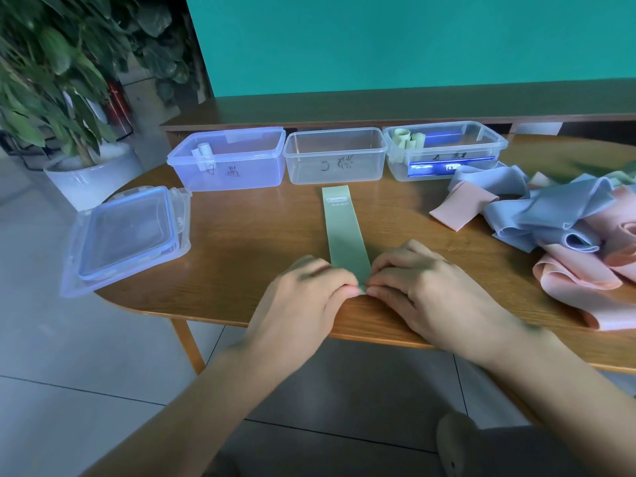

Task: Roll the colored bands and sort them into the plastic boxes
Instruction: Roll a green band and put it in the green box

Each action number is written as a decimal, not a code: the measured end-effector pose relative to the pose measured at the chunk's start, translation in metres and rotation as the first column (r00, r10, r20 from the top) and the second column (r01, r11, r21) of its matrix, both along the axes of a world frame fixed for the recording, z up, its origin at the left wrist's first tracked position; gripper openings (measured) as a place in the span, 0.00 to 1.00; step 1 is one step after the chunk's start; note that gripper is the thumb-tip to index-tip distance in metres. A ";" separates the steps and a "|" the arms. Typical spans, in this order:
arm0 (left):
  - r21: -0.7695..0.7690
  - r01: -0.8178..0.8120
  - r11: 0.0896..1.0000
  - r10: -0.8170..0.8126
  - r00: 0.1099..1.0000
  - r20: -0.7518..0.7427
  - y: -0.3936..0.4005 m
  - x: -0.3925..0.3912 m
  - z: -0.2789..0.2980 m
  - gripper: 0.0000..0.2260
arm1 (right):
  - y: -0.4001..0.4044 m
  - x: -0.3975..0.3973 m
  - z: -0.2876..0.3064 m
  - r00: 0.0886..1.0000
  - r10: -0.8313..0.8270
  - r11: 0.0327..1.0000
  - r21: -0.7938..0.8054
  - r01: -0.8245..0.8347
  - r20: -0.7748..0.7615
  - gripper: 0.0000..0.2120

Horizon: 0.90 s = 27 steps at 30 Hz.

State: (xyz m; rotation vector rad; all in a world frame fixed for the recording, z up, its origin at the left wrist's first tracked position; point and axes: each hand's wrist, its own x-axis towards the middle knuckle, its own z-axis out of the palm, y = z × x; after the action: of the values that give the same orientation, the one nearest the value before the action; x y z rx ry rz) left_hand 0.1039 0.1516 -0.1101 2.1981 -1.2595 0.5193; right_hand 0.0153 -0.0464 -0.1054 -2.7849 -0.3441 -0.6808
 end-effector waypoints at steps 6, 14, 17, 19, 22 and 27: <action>0.028 -0.019 0.999 0.020 0.999 -0.046 0.000 0.001 -0.001 0.08 | 0.000 0.002 -0.001 0.998 -0.039 0.997 -0.067 0.042 0.042 0.17; 0.042 -0.046 0.998 0.048 0.998 -0.039 -0.002 0.002 -0.001 0.10 | -0.001 0.008 -0.009 1.000 0.008 0.994 0.105 -0.011 0.026 0.10; 0.065 -0.064 0.996 0.066 0.997 -0.028 -0.002 0.002 -0.002 0.11 | -0.005 0.008 -0.008 1.000 0.018 0.993 0.121 -0.015 -0.024 0.12; 0.072 -0.062 0.995 0.065 0.997 -0.036 -0.002 0.003 -0.002 0.11 | -0.006 0.009 -0.008 0.999 0.012 0.992 0.129 -0.008 -0.030 0.13; 0.083 -0.055 0.995 0.060 0.996 -0.059 -0.002 0.005 -0.003 0.12 | -0.007 0.012 -0.008 1.000 -0.004 0.992 0.126 0.008 -0.026 0.12; 0.156 -0.085 0.984 0.088 0.996 -0.015 -0.005 0.005 -0.004 0.16 | -0.005 0.016 -0.007 0.999 -0.027 0.997 0.074 0.029 -0.028 0.10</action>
State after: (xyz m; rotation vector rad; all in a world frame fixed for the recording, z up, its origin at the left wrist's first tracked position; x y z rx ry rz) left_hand 0.1093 0.1467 -0.1140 2.3901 -1.2339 0.4432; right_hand 0.0317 -0.0509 -0.1127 -2.7301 -0.2691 -0.6488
